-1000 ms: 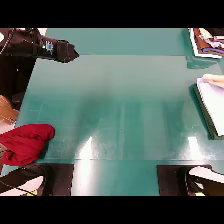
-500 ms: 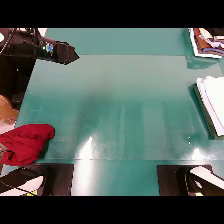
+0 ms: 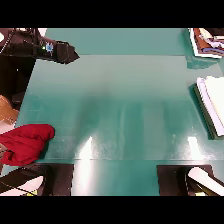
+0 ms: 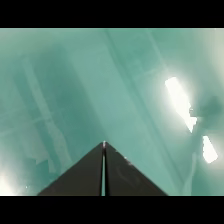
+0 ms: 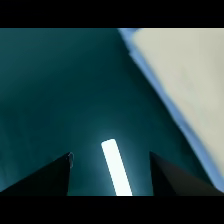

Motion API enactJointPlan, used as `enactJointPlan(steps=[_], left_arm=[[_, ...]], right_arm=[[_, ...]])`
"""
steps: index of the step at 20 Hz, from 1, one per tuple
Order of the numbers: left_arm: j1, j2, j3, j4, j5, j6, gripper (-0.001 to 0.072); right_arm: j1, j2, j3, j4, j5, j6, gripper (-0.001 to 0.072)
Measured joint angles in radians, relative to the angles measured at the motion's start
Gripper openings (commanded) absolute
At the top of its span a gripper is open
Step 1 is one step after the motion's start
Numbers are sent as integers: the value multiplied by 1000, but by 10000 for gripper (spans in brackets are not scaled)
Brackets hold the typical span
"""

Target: Fold the shirts.

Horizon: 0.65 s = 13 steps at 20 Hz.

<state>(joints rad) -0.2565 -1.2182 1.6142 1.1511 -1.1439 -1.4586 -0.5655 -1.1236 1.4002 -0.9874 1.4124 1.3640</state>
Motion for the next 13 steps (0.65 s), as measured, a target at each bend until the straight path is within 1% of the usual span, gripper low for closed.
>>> enactJointPlan(steps=[1, 2, 4, 5, 9, 13], left_arm=[[0, 0, 0, 0, 1, 0, 24], [0, 0, 0, 0, 4, 0, 24], [0, 0, 0, -1, 6, 0, 24], [0, 0, 0, -1, 6, 0, 23], [0, 0, 0, -3, 8, 0, 23], [0, 0, 0, -3, 8, 0, 23]], right_arm=[[85, -1, 3, 11, -3, 1, 545], [171, -2, 4, 16, -5, 3, 424], [328, -4, 5, 10, -26, 3, 84], [397, -4, 6, -3, -39, 2, 14], [628, -5, 6, -99, -89, -16, 14], [740, -5, 6, -162, -116, -23, 15]])
